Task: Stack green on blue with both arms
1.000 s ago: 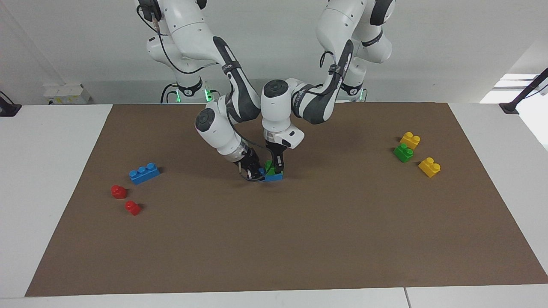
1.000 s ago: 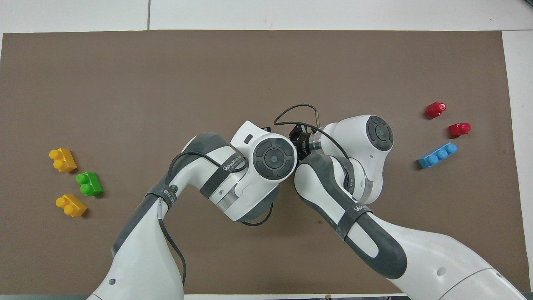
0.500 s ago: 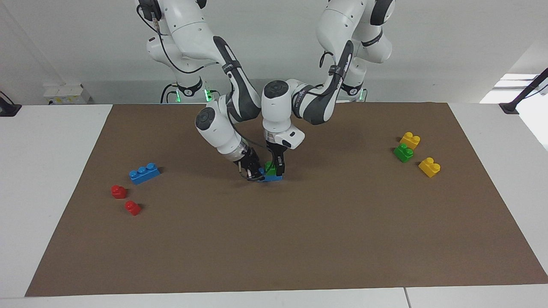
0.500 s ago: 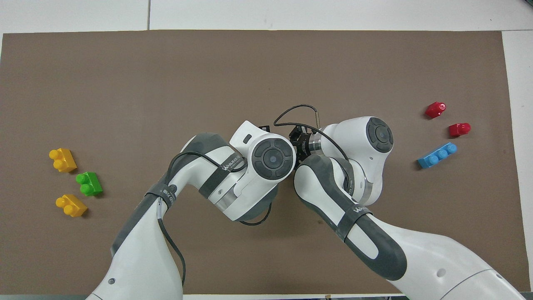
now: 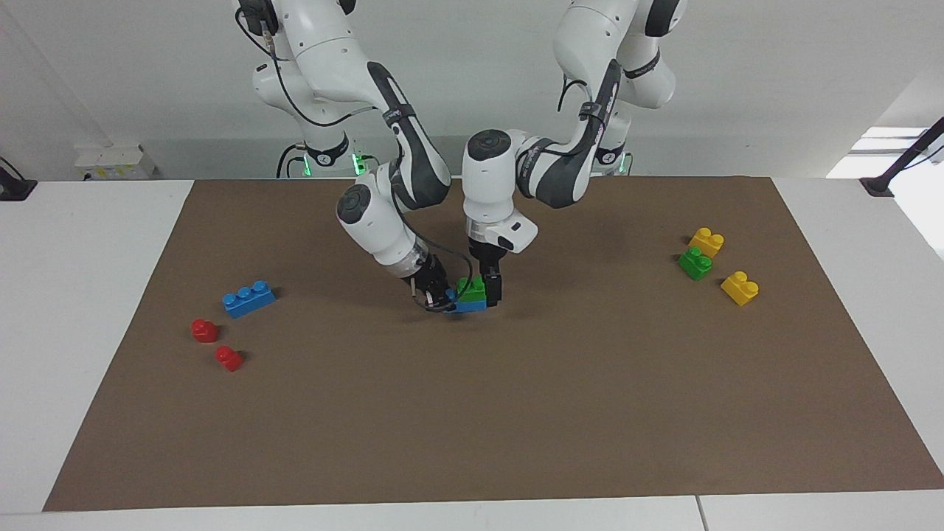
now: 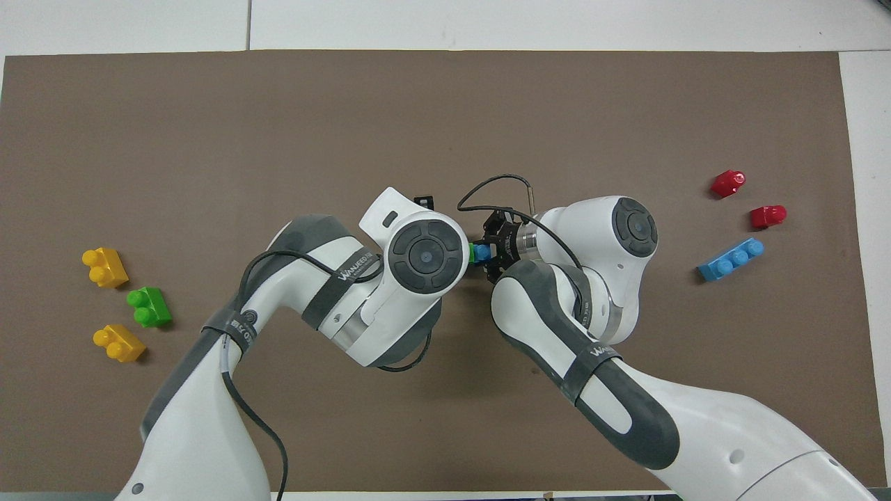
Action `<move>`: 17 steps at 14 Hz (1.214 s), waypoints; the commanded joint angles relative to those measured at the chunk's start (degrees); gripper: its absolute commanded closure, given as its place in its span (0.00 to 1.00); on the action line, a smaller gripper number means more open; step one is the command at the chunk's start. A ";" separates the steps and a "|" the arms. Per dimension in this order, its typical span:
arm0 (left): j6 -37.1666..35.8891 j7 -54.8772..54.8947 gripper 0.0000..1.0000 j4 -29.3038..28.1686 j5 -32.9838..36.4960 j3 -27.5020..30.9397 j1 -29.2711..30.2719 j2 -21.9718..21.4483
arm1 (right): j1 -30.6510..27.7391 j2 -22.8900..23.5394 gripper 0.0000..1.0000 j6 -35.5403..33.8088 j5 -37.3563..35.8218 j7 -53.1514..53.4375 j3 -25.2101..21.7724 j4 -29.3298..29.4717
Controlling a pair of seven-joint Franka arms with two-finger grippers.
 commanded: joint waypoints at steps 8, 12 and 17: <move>-8.04 25.21 0.00 -3.28 0.77 -0.31 11.20 -8.78 | 1.07 0.91 0.23 4.22 1.61 -0.92 -0.31 -1.29; -10.94 35.85 0.00 -2.93 0.33 -0.40 17.00 -11.15 | -0.94 0.82 0.21 3.51 1.61 -1.44 -0.31 -1.02; -13.49 53.86 0.00 -2.75 -0.90 -0.31 23.51 -13.18 | -3.67 -0.32 0.19 0.71 1.52 -2.14 -0.40 -0.93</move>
